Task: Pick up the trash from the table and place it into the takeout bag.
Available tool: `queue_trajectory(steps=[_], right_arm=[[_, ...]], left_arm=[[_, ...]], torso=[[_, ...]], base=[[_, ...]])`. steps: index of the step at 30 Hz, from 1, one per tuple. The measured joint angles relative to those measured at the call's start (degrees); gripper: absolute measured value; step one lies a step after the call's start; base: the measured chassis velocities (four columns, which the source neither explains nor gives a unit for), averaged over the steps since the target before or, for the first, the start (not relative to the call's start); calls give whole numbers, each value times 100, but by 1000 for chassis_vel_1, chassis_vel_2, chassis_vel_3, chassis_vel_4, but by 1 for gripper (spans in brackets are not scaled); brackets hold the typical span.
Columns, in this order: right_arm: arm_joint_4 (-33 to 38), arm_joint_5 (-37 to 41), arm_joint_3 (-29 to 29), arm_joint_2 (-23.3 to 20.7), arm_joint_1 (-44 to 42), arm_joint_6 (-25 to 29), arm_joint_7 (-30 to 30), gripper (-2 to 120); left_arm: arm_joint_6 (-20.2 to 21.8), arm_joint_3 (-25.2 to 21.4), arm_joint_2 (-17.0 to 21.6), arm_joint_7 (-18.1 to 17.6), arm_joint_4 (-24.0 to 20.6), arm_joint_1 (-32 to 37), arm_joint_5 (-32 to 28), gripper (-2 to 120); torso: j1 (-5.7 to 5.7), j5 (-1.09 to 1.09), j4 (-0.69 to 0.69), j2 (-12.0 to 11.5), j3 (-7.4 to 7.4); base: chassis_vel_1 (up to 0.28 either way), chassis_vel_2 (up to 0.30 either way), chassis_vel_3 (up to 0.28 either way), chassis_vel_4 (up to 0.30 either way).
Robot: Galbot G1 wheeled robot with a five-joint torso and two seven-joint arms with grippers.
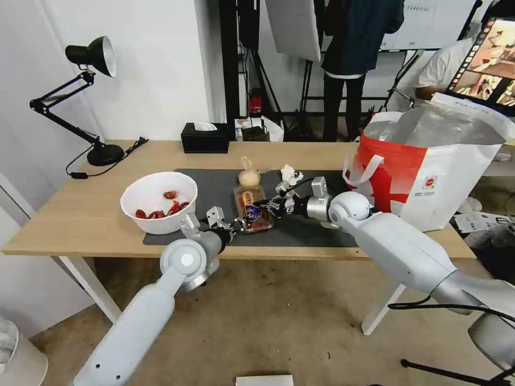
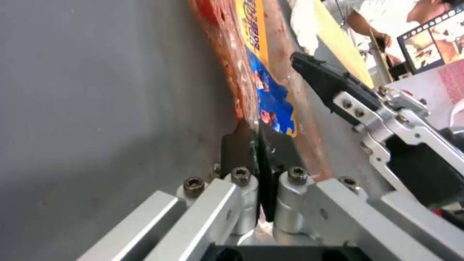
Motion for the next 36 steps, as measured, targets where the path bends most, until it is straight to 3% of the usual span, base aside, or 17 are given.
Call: queue_trajectory(steps=[4, 5, 8, 9, 11, 13, 14, 17, 19, 20, 22, 27, 29, 30, 32, 36], right_arm=[[319, 506, 237, -94, -291, 111, 614, 0], [509, 746, 366, -138, -442, 181, 1056, 0], [1446, 1426, 981, -365, -1140, 419, 2382, 14], [1446, 1426, 981, -365, -1140, 419, 2382, 14], [2261, 1677, 1541, -603, -1869, 595, 3119, 23], [2398, 1706, 1642, -646, -1982, 619, 3234, 25], [3249, 1784, 2146, -916, -2718, 722, 3855, 35], [3947, 1556, 2569, -1128, -3447, 817, 4361, 45], [4382, 734, 3014, -1248, -4209, 951, 4525, 53], [4382, 734, 3014, -1248, -4209, 951, 4525, 53], [4612, -305, 3365, -1311, -4937, 1125, 4528, 60], [4945, -1241, 3819, -1269, -5963, 1455, 4536, 75], [5182, -1859, 4404, -962, -6975, 1853, 4500, 89], [5182, -1859, 4404, -962, -6975, 1853, 4500, 89], [5252, -2158, 4735, -656, -7477, 2004, 4405, 98], [5281, -2312, 4904, -373, -7717, 2049, 4332, 100]], left_arm=[[-71, 3, 4, 18, -68, 0, 96, 0], [-99, 1, 8, 27, -104, 3, 146, 0], [-210, -20, 73, 129, -312, 28, 442, 0], [-210, -20, 73, 129, -312, 28, 442, 0], [-303, -29, 154, 214, -420, 23, 701, 0], [-328, -29, 172, 225, -436, 15, 754, 0], [-457, -45, 260, 281, -487, -76, 1010, 0], [-595, -66, 355, 374, -491, -272, 1215, 0], [-711, -64, 433, 476, -465, -539, 1334, 0], [-711, -64, 433, 476, -465, -539, 1334, 0], [-777, -8, 512, 559, -422, -861, 1380, 0], [-933, 259, 583, 737, -315, -1457, 1486, 0], [-1202, 939, 458, 1011, 4, -2494, 1845, 0], [-1202, 939, 458, 1011, 4, -2494, 1845, 0], [-1312, 1630, 105, 1088, 455, -3409, 2127, 0], [-1321, 2266, -406, 1119, 1068, -4128, 2513, 0]], torso=[[0, 0, 1, 0, 0], [0, 0, 1, 0, 0], [0, -1, 2, 0, 0], [0, -1, 2, 0, 0], [0, 2, 1, 0, -1], [0, 3, 0, 0, -1], [-1, -1, -2, 0, -2], [-2, 0, -1, 1, -1], [-2, -1, 1, 1, -2], [-2, -1, 1, 1, -2], [-1, 0, 0, 0, -1], [-2, 1, -1, 1, -1], [-2, 0, 2, 1, -1], [-2, 0, 2, 1, -1], [-1, 2, -1, 1, -1], [0, 2, -2, 0, 0]], base=[[0, 0, 0, 0], [0, 0, 0, 0], [0, 0, 0, 0], [0, 0, 0, 0], [0, 0, 0, 0], [0, 0, 0, 0], [0, 0, 0, 0], [0, 0, 0, 0], [0, 0, 0, 0], [0, 0, 0, 0], [0, 0, 0, 0], [0, 0, 0, 0], [0, 0, 0, 0], [0, 0, 0, 0], [0, 0, 0, 0], [0, 0, 0, 0]])
